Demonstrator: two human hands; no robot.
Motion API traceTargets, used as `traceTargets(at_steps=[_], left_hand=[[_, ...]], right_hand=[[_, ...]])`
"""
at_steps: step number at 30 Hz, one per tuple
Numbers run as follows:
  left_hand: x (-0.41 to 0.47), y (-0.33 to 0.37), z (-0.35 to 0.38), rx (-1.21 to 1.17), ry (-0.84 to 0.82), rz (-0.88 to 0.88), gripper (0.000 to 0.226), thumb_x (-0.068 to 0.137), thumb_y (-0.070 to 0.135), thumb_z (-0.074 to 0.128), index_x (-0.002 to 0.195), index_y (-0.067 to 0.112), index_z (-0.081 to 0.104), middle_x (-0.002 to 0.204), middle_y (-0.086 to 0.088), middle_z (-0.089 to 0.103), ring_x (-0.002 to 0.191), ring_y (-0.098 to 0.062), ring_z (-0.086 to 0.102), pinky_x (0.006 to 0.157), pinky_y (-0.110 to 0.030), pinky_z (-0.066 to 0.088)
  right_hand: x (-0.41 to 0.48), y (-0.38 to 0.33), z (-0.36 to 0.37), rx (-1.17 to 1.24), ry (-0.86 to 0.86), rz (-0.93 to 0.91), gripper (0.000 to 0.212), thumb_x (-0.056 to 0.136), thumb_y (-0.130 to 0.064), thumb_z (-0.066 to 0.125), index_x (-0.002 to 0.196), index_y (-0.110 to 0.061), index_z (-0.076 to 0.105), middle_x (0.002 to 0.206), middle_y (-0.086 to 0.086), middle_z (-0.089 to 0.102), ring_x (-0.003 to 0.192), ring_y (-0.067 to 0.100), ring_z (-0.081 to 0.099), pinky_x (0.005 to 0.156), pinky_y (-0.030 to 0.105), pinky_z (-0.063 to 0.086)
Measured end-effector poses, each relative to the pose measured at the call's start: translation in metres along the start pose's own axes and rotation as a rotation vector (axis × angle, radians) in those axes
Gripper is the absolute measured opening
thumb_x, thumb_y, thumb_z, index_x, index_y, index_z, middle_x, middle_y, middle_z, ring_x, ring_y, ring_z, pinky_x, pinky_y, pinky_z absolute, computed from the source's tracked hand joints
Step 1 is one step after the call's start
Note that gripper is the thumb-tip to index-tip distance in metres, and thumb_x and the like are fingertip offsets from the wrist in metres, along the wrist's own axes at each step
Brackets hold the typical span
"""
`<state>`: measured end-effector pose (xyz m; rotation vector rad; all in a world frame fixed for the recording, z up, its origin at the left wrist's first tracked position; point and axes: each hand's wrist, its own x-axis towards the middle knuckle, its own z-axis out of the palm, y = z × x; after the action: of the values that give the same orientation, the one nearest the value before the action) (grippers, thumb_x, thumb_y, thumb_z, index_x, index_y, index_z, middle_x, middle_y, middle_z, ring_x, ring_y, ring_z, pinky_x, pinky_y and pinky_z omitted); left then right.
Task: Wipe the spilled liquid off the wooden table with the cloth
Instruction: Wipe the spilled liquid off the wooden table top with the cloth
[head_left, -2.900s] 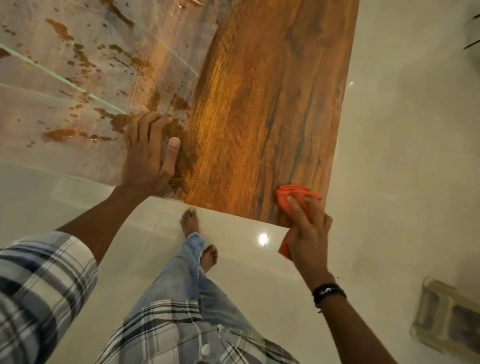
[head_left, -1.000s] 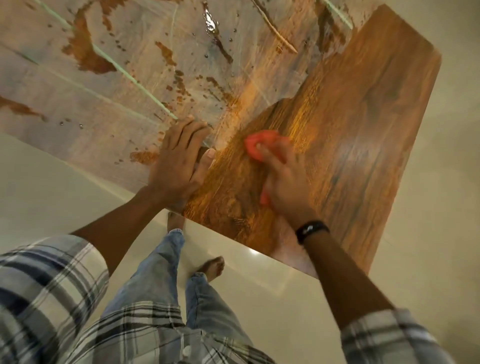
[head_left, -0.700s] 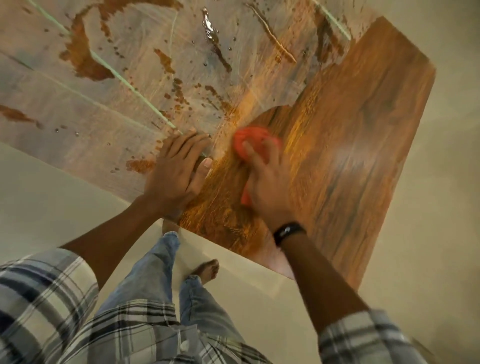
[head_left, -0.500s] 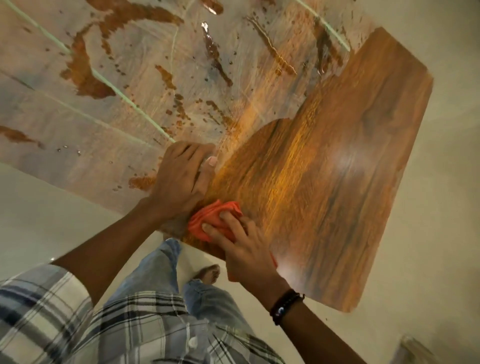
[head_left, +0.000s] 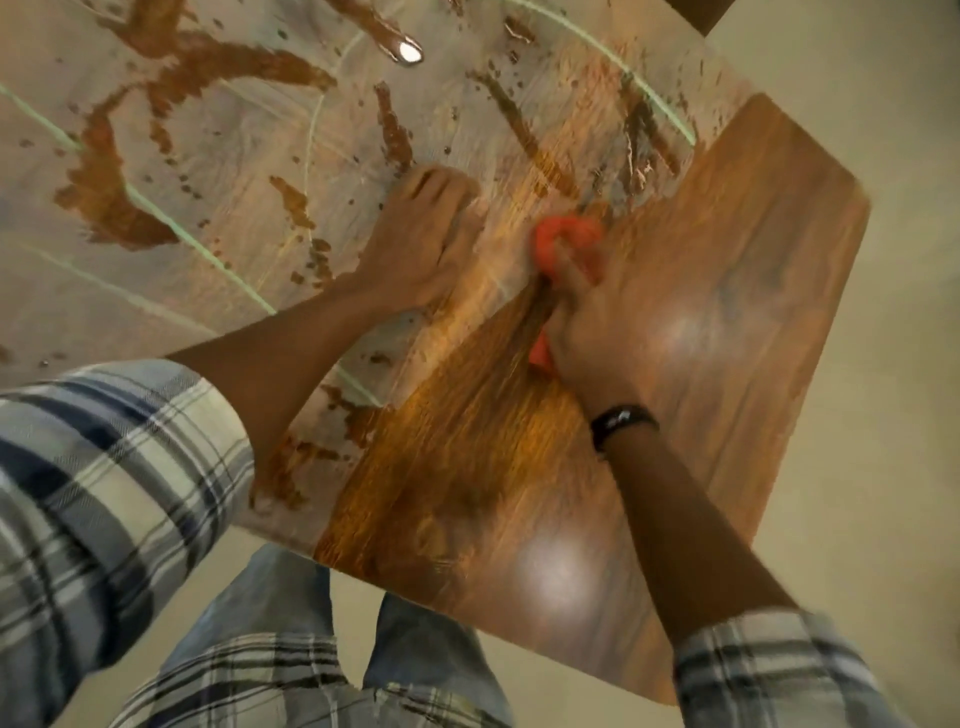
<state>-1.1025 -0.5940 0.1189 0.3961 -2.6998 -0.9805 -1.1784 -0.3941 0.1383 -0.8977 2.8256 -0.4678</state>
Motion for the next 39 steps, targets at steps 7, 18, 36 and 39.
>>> traceTargets(at_steps=[7,18,36,39], left_hand=[[0.006,0.0,0.012,0.196,-0.025,0.047,0.046,0.109,0.029,0.029,0.132,-0.001,0.056,0.137,-0.015,0.056,0.134,-0.034,0.045,0.117,-0.044,0.029],[0.009,0.002,0.014,0.218,-0.054,0.001,0.047,0.11,0.029,0.027,0.14,0.002,0.051,0.147,-0.014,0.051,0.144,-0.032,0.037,0.121,-0.048,0.024],[0.009,-0.005,0.019,0.201,-0.028,0.004,0.045,0.11,0.028,0.027,0.142,0.005,0.049,0.151,-0.011,0.047,0.147,-0.031,0.034,0.12,-0.051,0.027],[0.01,-0.002,0.018,0.2,-0.051,-0.021,0.048,0.109,0.031,0.029,0.146,0.005,0.045,0.155,-0.011,0.043,0.149,-0.029,0.031,0.121,-0.05,0.025]], right_hand=[[-0.149,-0.045,0.016,-0.059,-0.34,-0.565,0.063,0.086,-0.015,0.056,0.146,-0.031,0.046,0.146,0.008,0.037,0.11,0.03,0.053,0.086,0.043,0.054],[0.129,0.084,-0.027,0.019,0.001,-0.013,0.041,0.101,-0.027,0.043,0.14,-0.035,0.052,0.15,0.012,0.033,0.13,0.037,0.038,0.107,0.055,0.039],[0.148,0.089,-0.035,0.042,-0.027,-0.1,0.043,0.1,-0.019,0.047,0.141,-0.028,0.053,0.149,0.014,0.035,0.131,0.035,0.038,0.111,0.046,0.036],[0.19,0.09,-0.037,0.016,0.042,0.036,0.043,0.099,-0.019,0.044,0.14,-0.026,0.054,0.147,0.013,0.036,0.129,0.034,0.04,0.111,0.043,0.035]])
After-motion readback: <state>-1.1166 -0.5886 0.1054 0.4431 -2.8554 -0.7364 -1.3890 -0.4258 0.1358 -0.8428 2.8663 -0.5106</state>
